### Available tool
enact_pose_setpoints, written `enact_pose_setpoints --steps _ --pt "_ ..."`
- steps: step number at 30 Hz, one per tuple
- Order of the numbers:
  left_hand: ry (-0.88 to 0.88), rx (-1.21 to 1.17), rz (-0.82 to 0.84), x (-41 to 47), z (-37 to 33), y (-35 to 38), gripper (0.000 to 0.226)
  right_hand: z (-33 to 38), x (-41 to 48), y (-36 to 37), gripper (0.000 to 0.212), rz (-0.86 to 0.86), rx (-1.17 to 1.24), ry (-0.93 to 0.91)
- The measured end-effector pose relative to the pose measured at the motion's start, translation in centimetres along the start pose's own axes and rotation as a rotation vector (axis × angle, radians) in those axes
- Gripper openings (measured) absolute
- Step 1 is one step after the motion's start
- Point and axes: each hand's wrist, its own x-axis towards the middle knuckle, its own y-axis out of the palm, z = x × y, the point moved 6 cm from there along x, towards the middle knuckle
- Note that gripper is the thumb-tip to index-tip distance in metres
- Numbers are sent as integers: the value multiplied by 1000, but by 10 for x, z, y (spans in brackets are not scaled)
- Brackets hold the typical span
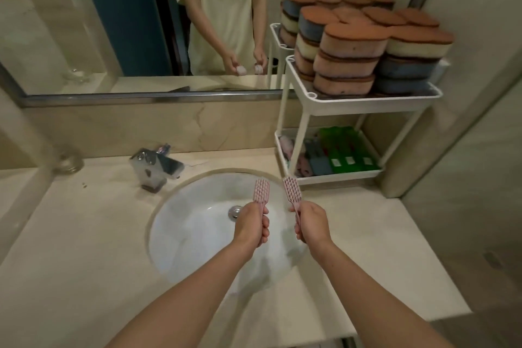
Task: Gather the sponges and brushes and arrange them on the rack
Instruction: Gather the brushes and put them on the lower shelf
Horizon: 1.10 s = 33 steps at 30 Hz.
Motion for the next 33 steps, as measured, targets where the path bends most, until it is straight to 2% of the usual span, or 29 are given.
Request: enact_pose_setpoints --steps 10,13,16,19,23,29,31,33 --pt "167 20 24 8 -18 107 28 21 53 -90 29 -20 32 -24" --pt "188 45 19 18 -30 125 30 33 67 -103 18 -2 -18 -82" --pt "227 95 -12 32 -43 140 22 42 85 -112 22 21 -50 -97" --pt "250 163 -15 42 -58 154 26 50 102 -119 28 18 -83 -110" --pt "267 235 -37 60 -74 164 31 57 125 -120 18 25 -93 -105" --pt "213 283 -121 96 -90 174 28 69 168 -115 7 12 -81 -86" --pt "223 399 -129 109 -96 177 29 73 179 -113 2 39 -88 -101" --pt "226 540 -126 121 -100 178 33 75 192 -108 9 77 -136 -119"
